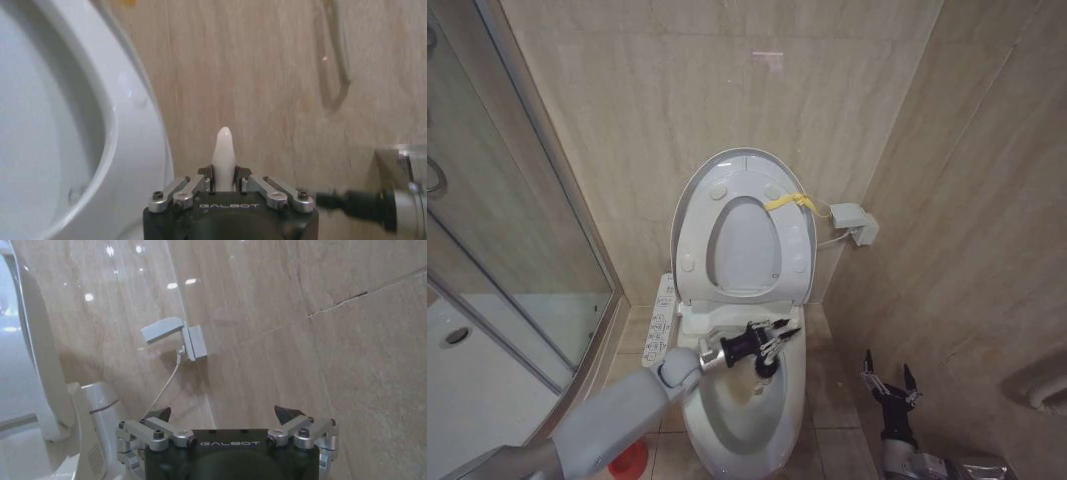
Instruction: Open the toilet lid, clean the toilet bowl with a toilet brush, close the toilet lid, and flush.
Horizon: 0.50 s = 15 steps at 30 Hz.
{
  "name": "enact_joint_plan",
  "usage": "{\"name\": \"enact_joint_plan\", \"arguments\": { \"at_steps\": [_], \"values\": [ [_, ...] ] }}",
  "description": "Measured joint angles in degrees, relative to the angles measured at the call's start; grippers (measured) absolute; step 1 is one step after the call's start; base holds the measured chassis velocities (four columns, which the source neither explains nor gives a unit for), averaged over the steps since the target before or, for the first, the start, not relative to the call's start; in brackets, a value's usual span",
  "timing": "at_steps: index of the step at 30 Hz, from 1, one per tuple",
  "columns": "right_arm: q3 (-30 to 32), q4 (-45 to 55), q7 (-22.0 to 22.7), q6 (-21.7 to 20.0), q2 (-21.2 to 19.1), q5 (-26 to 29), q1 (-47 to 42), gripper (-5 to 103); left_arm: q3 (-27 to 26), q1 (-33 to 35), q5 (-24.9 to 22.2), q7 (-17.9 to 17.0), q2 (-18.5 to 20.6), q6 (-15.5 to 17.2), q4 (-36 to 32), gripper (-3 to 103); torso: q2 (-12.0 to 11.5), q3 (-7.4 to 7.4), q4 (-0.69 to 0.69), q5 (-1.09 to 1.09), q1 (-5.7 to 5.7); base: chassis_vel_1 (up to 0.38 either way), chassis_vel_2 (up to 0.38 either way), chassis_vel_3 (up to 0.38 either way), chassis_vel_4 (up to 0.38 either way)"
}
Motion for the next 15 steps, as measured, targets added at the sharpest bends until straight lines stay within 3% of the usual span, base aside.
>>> {"name": "enact_joint_plan", "arguments": {
  "at_steps": [4, 7, 15],
  "values": [
    [-0.4, -0.6, 0.1, 0.0, 0.0, -0.3, 0.3, 100, 0.1, 1.5, 0.4, 0.6, 0.4, -0.7, 3.7, 20, 0.0, 0.0, 0.0, -0.12, 0.0, 0.0, 0.0, 0.0, 0.0],
    [-0.5, -1.0, 0.1, 0.0, 0.1, -0.3, 0.5, 100, 0.2, 1.5, 0.3, 0.6, 0.2, -0.8, 3.6, 20, 0.0, 0.0, -0.01, -0.09, 0.0, 0.0, 0.0, 0.0, 0.0],
    [0.5, -1.7, 0.0, 0.1, 1.0, -1.7, 0.7, 100, 3.3, -5.3, -2.6, 0.6, -3.2, -0.3, 1.9, 20, 0.0, 0.0, 0.01, 0.02, 0.0, 0.0, 0.0, 0.0, 0.0]
  ]
}}
